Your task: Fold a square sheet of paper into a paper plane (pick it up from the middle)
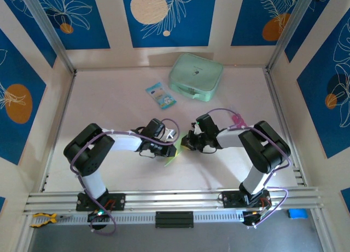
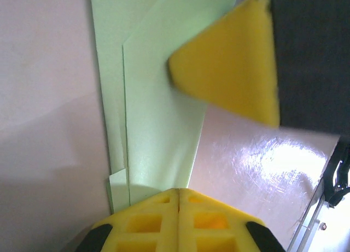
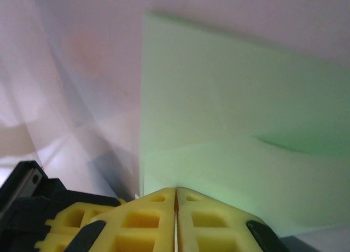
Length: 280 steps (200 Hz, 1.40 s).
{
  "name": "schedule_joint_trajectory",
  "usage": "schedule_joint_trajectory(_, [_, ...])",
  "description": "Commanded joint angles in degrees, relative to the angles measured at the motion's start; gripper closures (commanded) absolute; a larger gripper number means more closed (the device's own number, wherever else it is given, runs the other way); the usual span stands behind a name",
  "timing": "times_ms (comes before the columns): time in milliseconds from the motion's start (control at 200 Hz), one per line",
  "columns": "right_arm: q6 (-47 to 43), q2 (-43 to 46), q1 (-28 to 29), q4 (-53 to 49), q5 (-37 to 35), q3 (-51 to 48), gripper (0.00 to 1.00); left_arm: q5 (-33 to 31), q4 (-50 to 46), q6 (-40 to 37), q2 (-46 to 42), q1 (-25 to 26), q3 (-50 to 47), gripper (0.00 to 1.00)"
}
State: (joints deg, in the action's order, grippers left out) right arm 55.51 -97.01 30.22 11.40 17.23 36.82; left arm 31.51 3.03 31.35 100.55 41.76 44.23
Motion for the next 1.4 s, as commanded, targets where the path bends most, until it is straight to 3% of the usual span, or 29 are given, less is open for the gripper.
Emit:
schedule_joint_trajectory(0, [-1.3, -1.45, -3.23, 0.2, -1.51, -1.37, 0.88, -2.53, -9.12, -1.29, 2.46, -0.42, -3.01, 1.0])
schedule_joint_trajectory(600, [-1.43, -0.96, -13.16, -3.86, -2.57, -0.3, 0.88, -2.26, -9.27, -1.45, 2.46, -0.56, -3.01, 1.0])
schedule_joint_trajectory(910, [-3.66, 2.26, -14.27, -10.11, -5.39, 3.23, 0.88, -2.0, -9.11, -1.53, 2.22, -0.51, -3.14, 1.0])
schedule_joint_trajectory(1140, [-4.74, 10.47, -10.29, -9.25, -4.46, 2.53, 0.86, -1.91, -8.83, -1.32, 1.93, -0.47, -3.4, 1.0])
schedule_joint_trajectory(1395, [-1.89, 5.31, -1.91, -6.15, -6.06, 2.55, 0.91, -1.93, -8.65, -1.28, 1.76, -0.52, -3.52, 1.0])
